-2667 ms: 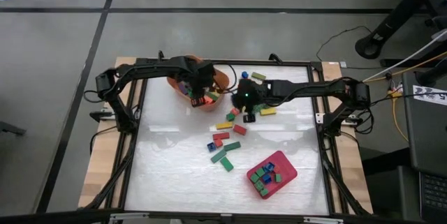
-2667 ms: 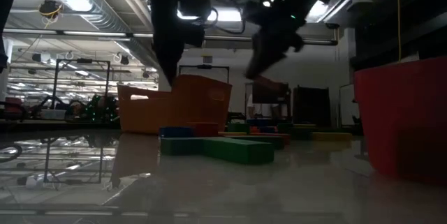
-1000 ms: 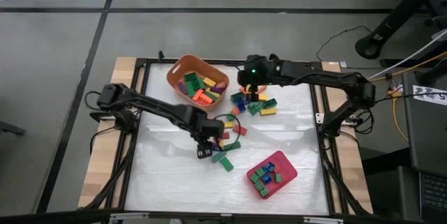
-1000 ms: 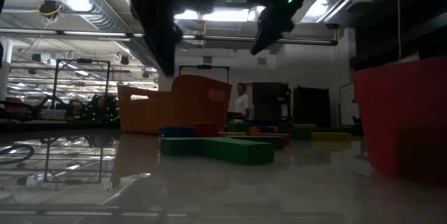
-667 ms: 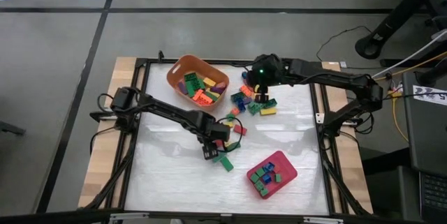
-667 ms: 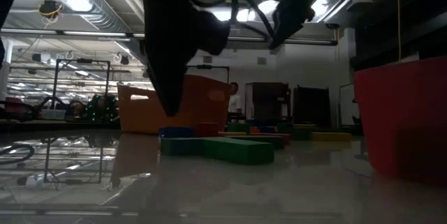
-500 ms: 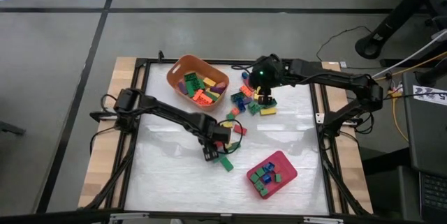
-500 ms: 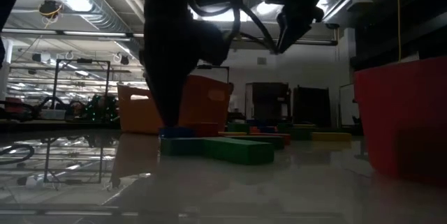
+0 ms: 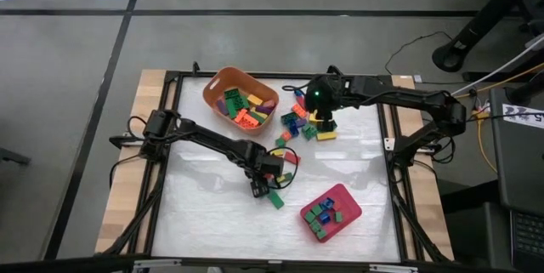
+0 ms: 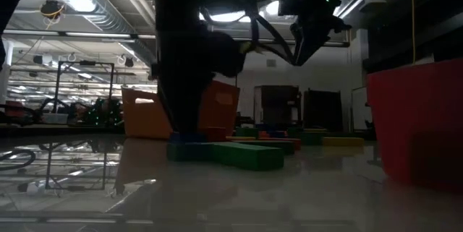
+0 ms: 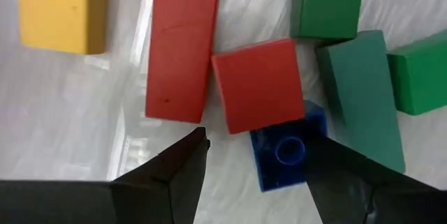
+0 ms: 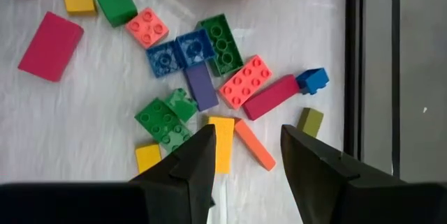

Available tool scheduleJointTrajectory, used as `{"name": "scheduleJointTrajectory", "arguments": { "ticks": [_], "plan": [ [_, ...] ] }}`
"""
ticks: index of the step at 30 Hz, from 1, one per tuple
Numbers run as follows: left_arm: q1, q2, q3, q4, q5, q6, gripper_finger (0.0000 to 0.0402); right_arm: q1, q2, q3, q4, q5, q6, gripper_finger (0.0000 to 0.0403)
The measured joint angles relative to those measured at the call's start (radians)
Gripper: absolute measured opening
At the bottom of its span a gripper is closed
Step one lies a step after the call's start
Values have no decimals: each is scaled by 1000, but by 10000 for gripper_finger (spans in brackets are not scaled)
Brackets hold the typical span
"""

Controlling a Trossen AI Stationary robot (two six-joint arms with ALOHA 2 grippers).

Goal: Sort blocks by size
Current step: Put the small blue game piece into the red bin

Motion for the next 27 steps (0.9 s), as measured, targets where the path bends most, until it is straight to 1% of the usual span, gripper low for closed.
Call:
{"name": "scheduleJointTrajectory", "arguments": {
  "ticks": [5,8,11,16,17,22,25,27],
  "plan": [
    [1,14,2,-5,6,5,209,0,1,-11,-14,0,0,160],
    [1,8,2,-5,6,5,195,0,1,-11,-17,0,0,160],
    [0,3,3,-16,18,5,158,0,0,-11,-24,0,0,160],
    [0,1,3,-11,57,27,69,0,-13,-11,-83,1,-1,160],
    [1,1,4,-11,66,27,60,0,-21,-11,-97,1,0,160],
    [1,-14,4,-12,80,28,60,0,-68,-11,-141,2,0,160],
    [0,-48,4,-4,87,28,60,0,-101,-11,-159,6,0,160],
    [0,-81,4,13,88,24,60,0,-121,-11,-165,28,-1,160]
  ]
}}
